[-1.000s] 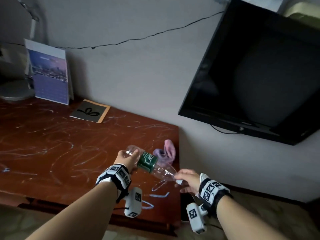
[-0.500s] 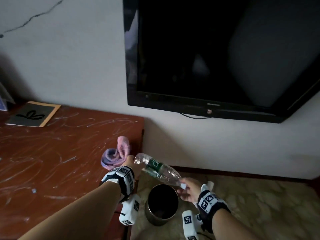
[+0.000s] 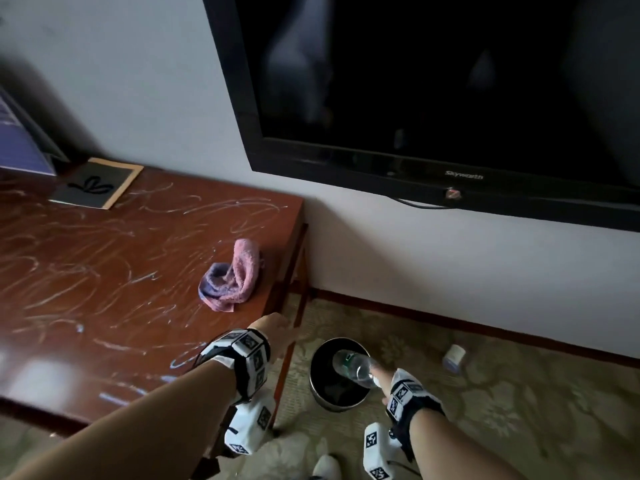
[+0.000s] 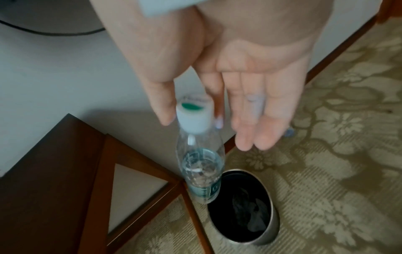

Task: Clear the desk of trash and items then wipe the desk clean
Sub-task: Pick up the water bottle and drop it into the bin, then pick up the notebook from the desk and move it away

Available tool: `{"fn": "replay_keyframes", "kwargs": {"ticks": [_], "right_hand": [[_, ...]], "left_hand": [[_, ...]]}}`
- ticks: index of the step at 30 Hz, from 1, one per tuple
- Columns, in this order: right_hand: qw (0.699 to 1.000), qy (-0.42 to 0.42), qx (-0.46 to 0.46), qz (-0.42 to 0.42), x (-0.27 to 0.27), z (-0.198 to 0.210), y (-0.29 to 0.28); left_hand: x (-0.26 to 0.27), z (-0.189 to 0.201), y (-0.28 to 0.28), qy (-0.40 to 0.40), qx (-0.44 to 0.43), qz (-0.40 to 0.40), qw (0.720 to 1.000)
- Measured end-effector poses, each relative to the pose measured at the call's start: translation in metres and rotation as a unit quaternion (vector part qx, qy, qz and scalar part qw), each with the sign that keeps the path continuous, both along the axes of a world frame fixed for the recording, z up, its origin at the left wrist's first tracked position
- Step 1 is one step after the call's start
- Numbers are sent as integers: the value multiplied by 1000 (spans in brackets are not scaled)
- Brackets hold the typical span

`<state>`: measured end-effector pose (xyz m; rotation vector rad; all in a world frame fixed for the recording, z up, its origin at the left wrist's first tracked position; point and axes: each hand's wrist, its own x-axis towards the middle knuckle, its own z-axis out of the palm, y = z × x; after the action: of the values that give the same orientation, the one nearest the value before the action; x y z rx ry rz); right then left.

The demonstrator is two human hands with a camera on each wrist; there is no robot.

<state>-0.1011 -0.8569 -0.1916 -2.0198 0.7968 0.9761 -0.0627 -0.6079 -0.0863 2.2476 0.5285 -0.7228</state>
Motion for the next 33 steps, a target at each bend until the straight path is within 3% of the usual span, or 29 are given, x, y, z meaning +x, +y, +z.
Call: {"fn": "replay_keyframes", "kwargs": {"ticks": [6,10,15,22,33], "right_hand": [[991,-20,-66,116,34,20,40],[982,-147,0,118,62,42,95],[947,-272,58,161,92,89,182],[924,-285,5,255,104,115,269],[930,-295,-115,184,102,130,345]], "left_hand": [[-2,3,35,1,34,13,999],[-10,16,66,-11,33,42,999],[-24,19,111,-24,1,112,993],[-16,17,186,-42,-26,121,991],[19,23,273,-69,-80,31,994]]}}
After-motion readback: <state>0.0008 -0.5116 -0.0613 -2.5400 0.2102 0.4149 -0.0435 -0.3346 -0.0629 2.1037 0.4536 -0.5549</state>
